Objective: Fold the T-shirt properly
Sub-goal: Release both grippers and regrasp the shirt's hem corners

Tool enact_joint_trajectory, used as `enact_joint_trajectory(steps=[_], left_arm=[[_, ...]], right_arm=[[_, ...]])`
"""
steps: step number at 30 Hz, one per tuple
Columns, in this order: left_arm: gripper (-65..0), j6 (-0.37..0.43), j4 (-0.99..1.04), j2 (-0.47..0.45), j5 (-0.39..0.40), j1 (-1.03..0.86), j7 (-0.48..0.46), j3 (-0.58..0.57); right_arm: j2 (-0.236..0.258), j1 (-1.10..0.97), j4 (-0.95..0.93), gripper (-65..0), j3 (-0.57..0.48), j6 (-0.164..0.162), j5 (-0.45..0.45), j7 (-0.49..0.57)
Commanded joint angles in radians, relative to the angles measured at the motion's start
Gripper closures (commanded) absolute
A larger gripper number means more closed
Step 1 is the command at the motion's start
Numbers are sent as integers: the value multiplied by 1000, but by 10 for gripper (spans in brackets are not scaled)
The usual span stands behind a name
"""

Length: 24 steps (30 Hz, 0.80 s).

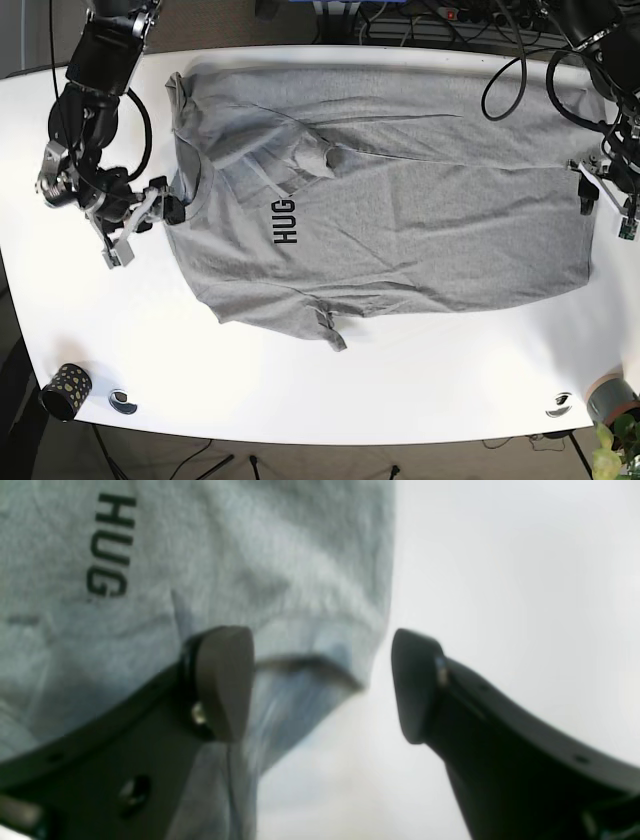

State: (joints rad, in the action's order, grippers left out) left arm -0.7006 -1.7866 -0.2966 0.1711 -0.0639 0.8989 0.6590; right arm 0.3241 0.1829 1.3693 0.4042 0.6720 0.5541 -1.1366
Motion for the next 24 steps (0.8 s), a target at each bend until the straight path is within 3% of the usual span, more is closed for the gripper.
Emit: enact_joint_trajectory(steps=[1,9,17,24], left_arm=[[-383,2,11,-16,-18,34,-14,3],[-383,2,28,-19,-43,57,-14,6],[-383,2,28,-23,-43,57,-14,9],[-385,2,29,-23,-45,57,-14,6]], right_arm=[[14,85,-75,-411,-12,2,-19,48],[22,258,-376,-411,-89,4,-98,229],[22,307,-575,-411,-146,4,-161,424],[-10,297,-589,-409,-169,4,-165,458]])
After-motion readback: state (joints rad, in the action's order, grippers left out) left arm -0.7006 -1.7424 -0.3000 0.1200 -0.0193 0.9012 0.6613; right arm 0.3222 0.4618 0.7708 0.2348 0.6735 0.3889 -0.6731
